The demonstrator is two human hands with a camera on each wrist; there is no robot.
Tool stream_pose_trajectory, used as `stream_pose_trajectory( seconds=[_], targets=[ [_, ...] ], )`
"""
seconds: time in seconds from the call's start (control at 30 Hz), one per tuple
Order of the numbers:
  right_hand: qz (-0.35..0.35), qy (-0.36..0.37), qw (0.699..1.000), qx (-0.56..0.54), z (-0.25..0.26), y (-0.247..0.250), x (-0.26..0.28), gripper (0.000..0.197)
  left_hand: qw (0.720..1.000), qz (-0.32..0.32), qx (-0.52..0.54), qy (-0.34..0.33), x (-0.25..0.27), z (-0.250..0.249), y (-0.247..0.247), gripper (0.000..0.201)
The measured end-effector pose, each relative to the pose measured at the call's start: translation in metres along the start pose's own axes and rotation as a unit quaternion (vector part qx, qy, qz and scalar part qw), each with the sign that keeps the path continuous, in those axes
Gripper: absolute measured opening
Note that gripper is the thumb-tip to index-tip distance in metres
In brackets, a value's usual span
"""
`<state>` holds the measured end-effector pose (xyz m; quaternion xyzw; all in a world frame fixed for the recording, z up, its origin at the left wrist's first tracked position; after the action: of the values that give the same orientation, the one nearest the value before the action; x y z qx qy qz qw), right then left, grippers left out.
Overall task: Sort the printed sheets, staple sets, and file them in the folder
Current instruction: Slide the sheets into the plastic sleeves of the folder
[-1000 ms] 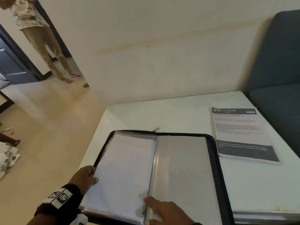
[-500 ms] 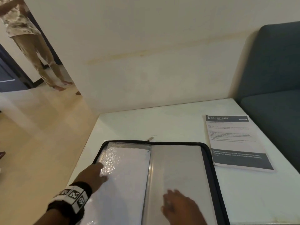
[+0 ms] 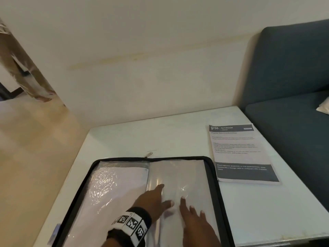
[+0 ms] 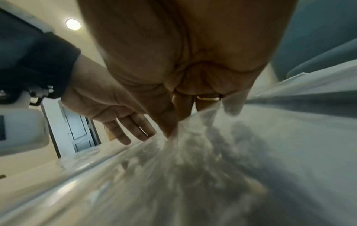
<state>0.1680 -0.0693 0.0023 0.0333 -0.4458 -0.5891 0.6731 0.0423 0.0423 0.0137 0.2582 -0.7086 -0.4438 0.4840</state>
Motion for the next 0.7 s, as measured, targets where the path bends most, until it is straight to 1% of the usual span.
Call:
stream_pose_trajectory(
  seconds=[0.1, 0.17, 0.23, 0.3, 0.37, 0.4, 0.43, 0.47, 0.5, 0.53, 0.57, 0.6, 0.63, 0.67, 0.7],
  targets=[
    [0.010, 0.044, 0.999, 0.001, 0.010, 0.001, 0.003, 0.073, 0.995, -0.034, 0.092, 0.017, 0.001, -0.006, 0.015, 0.068],
    [0.040, 0.039, 0.998, -0.011, 0.016, 0.003, 0.001, 0.072, 0.993, -0.046, 0.108, -0.004, 0.001, -0.018, 0.023, 0.060],
    [0.046, 0.036, 0.998, -0.021, 0.014, 0.006, -0.002, 0.070, 0.992, -0.033, 0.121, -0.021, -0.001, -0.032, 0.024, 0.056],
    [0.052, 0.048, 0.997, -0.024, 0.014, 0.010, 0.003, 0.063, 0.991, -0.024, 0.129, -0.010, -0.004, -0.043, 0.023, 0.052],
    [0.063, 0.035, 0.997, -0.028, 0.014, 0.015, 0.003, 0.059, 0.993, -0.047, 0.104, 0.008, -0.009, -0.048, 0.023, 0.052],
    [0.069, 0.014, 0.997, -0.039, 0.018, 0.019, 0.004, 0.056, 0.995, -0.054, 0.080, 0.015, -0.011, -0.050, 0.024, 0.055],
    [0.077, 0.009, 0.996, -0.033, 0.023, 0.021, 0.001, 0.052, 0.996, -0.061, 0.057, 0.018, -0.013, -0.050, 0.026, 0.059],
    [0.084, 0.024, 0.996, -0.025, 0.029, 0.024, 0.000, 0.052, 0.997, -0.066, 0.039, 0.018, -0.015, -0.050, 0.028, 0.064],
    [0.087, 0.045, 0.995, -0.022, 0.029, 0.023, 0.002, 0.055, 0.997, -0.073, 0.025, 0.018, -0.016, -0.051, 0.032, 0.066],
    [0.095, 0.077, 0.992, -0.032, 0.034, 0.023, 0.003, 0.058, 0.996, -0.081, 0.011, 0.022, -0.018, -0.050, 0.035, 0.064],
    [0.100, 0.088, 0.989, -0.060, 0.036, 0.019, 0.002, 0.057, 0.995, -0.098, -0.007, 0.026, -0.020, -0.049, 0.039, 0.057],
    [0.088, 0.091, 0.988, -0.083, 0.036, 0.018, 0.002, 0.052, 0.993, -0.116, -0.022, 0.030, -0.026, -0.047, 0.044, 0.045],
    [0.095, 0.068, 0.990, -0.075, 0.034, 0.017, 0.005, 0.052, 0.990, -0.135, -0.035, 0.032, -0.031, -0.045, 0.049, 0.032],
    [0.115, 0.068, 0.990, -0.043, 0.034, 0.017, 0.008, 0.051, 0.987, -0.151, -0.030, 0.040, -0.036, -0.042, 0.056, 0.020],
    [0.118, 0.070, 0.990, -0.033, 0.031, 0.016, 0.010, 0.053, 0.985, -0.160, 0.005, 0.056, -0.041, -0.037, 0.063, 0.012]
  ],
)
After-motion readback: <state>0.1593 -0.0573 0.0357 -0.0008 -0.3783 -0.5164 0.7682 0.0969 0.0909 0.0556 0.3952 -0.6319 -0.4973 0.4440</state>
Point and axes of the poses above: each hand's wrist, its own x-axis away from the middle knuckle, its own y-axis out of the back of the hand, z = x × y, the point moved 1 cm from there along -x, towards the middle knuckle, and after that the axes turned 15 degrees about -x, right-handed, at the moved point
